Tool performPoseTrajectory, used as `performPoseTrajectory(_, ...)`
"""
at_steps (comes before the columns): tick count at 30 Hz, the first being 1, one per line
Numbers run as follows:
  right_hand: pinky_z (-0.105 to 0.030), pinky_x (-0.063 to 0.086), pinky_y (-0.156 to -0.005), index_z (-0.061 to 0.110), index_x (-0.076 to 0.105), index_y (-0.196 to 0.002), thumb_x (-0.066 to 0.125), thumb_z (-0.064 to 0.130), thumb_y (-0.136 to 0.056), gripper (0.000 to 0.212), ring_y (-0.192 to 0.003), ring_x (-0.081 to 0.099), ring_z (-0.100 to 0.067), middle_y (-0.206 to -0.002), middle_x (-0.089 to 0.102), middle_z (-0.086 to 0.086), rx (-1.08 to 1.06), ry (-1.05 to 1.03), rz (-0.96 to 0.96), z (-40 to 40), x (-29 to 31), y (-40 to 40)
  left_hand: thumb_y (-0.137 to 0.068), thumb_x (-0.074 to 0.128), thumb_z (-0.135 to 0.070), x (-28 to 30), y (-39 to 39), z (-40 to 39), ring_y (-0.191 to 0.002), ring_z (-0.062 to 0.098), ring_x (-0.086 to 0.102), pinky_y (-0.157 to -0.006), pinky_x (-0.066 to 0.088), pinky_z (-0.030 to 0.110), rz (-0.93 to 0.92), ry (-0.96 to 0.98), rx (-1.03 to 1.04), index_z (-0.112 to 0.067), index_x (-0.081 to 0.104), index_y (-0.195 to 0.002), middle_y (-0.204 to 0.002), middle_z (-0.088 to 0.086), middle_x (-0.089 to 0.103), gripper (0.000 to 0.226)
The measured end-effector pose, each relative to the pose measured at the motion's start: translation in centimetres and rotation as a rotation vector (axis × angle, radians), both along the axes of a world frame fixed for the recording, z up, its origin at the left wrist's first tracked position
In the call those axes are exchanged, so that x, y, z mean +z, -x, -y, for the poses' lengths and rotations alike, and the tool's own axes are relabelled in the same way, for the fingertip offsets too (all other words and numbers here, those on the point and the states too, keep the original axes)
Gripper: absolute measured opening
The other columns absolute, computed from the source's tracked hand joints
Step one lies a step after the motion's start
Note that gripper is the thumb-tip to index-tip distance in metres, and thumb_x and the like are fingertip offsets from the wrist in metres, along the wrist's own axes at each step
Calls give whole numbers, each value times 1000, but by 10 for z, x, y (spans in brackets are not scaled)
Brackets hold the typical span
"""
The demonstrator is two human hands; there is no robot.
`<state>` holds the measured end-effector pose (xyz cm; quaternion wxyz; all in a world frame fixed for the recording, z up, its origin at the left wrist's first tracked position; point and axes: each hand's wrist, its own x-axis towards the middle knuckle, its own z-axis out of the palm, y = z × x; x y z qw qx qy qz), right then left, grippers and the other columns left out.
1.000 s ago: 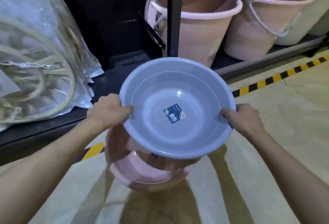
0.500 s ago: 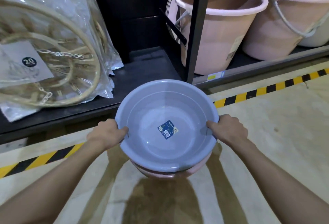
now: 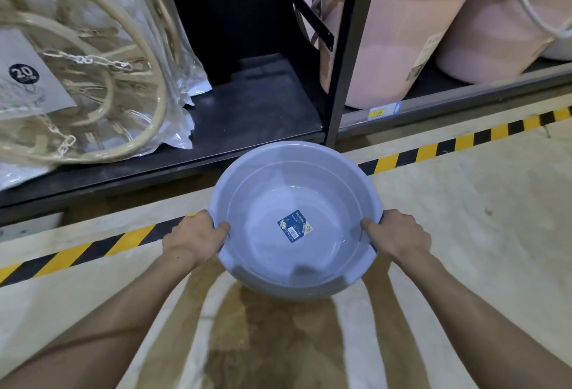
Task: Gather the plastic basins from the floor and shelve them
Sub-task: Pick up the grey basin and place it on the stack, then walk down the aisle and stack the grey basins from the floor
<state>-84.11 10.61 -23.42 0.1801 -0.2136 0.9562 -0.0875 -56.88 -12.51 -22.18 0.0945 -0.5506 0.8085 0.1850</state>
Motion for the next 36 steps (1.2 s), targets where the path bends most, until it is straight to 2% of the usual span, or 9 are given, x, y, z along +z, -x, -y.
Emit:
performPoseTrajectory(5,-32,38,-61,24,61,-77,49,53,-80,33,-65,55,-20,-77,62,0,-13,-3,27,2,-7,0,-93,41,-55,-17,1,-1,-81,28,58,-71,44,37,-14,-21,17,-21,55,-93,-87,2,62,37)
performPoseTrajectory(9,-33,38,-63,25,59,-80,48,56,-81,33,-65,53,-20,-79,60,0,-23,-8,50,4,-12,0,-94,42,-53,-25,2,-1,-88,34,61,-84,52,45,-83,-80,50,-17,54,-99,-93,9,65,39)
performPoseTrajectory(15,-33,44,-63,21,63,-78,51,50,-80,32,-69,61,-23,-78,66,-1,4,-37,98,5,-8,3,-92,49,-54,-18,7,0,-80,27,59,-69,48,37,-31,-28,46,-18,55,-99,-85,3,62,37)
performPoseTrajectory(17,-34,48,-65,21,62,-85,51,51,-81,32,-73,63,-25,-81,66,-1,12,1,83,6,-8,3,-87,56,-56,-11,13,1,-78,28,56,-66,44,37,-27,18,75,-18,51,-99,-82,1,57,40)
performPoseTrajectory(21,-33,36,-61,20,59,-98,53,54,-80,39,-76,57,-25,-84,60,3,-20,51,-3,7,3,6,-78,60,-59,8,26,-1,-79,29,52,-65,40,38,-75,165,43,-20,46,-97,-88,1,59,46)
performPoseTrajectory(24,-35,35,-66,19,61,-117,53,55,-81,51,-80,51,-25,-86,55,2,-65,61,-30,4,17,16,-79,61,-55,25,35,1,-89,30,60,-67,42,37,-82,232,-58,-19,52,-104,-104,2,63,44)
performPoseTrajectory(28,-35,38,-71,22,59,-131,50,57,-84,59,-90,58,-28,-100,63,-2,-83,70,-27,-2,47,28,-81,59,-52,67,60,3,-88,30,59,-69,40,34,-75,219,-104,-25,57,-106,-109,1,67,37)
performPoseTrajectory(30,-35,38,-74,27,54,-139,49,59,-86,63,-106,63,-30,-116,69,-3,-79,80,4,-5,75,32,-83,56,-52,99,77,-2,-99,31,63,-72,41,35,-50,214,-173,-25,56,-117,-115,3,67,43)
performPoseTrajectory(36,-36,37,-77,30,53,-139,47,61,-89,59,-116,62,-28,-125,68,0,-101,125,57,-53,235,48,-79,48,-70,263,142,-49,-113,18,60,-81,48,35,-60,155,-686,-40,50,-130,-124,-14,63,59)
